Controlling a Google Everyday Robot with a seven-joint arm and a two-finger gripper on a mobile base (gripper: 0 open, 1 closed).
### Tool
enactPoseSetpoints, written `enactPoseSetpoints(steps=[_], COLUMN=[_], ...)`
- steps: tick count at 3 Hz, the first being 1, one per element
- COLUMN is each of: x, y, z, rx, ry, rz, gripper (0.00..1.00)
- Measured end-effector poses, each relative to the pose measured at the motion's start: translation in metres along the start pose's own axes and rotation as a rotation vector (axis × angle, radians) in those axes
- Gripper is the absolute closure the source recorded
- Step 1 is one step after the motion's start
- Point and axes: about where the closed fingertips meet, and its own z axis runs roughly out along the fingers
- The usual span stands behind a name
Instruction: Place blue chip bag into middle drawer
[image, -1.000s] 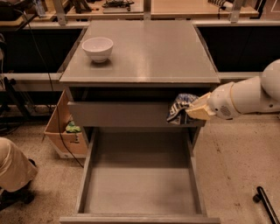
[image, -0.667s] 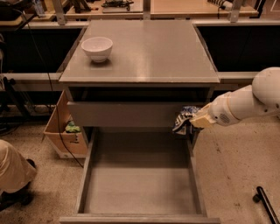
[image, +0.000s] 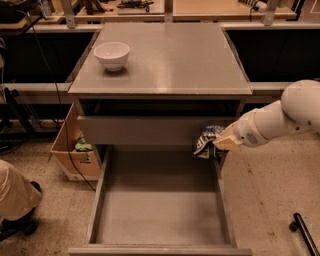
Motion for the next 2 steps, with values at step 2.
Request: enactPoseSetpoints(steps=[2], x=[0.054], y=[0.053], z=[0.103], rx=[-0.17], ry=[0.067], rz=[-0.005], gripper=[1.0])
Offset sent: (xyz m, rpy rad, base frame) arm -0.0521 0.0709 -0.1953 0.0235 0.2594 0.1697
